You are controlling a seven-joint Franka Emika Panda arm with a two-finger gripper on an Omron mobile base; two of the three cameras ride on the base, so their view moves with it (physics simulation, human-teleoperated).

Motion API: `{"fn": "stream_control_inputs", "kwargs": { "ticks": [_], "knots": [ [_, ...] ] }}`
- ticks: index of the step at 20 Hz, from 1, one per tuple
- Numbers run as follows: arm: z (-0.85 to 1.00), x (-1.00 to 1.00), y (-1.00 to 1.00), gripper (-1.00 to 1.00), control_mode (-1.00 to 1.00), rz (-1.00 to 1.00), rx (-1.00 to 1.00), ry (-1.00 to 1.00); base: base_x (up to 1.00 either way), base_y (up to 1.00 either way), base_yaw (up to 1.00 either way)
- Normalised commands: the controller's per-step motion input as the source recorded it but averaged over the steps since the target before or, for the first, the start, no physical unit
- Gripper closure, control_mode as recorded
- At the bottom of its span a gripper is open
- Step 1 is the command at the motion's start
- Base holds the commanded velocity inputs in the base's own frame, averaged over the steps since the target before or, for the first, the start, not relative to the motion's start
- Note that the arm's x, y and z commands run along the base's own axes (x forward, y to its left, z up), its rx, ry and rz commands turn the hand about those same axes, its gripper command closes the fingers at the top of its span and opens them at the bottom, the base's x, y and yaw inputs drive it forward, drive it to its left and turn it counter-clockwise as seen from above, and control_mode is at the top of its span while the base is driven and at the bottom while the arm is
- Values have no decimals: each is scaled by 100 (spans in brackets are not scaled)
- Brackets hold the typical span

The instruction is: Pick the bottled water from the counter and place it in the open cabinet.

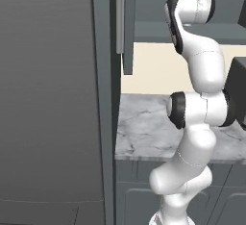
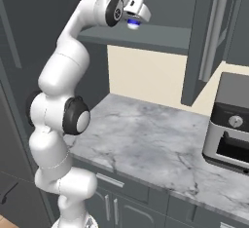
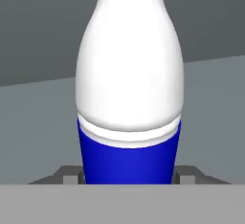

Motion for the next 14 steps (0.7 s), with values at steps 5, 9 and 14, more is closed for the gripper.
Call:
{"fn": "stream_control_inputs", "kwargs": {
  "ticks": [5,9,14],
  "knots": [
    [-9,19,0,100,-100,4,0,-8,0,0,0],
    [-11,11,0,100,-100,6,0,-12,0,0,0],
    [-16,12,0,100,-100,5,0,-11,0,0,0]
  ]
}}
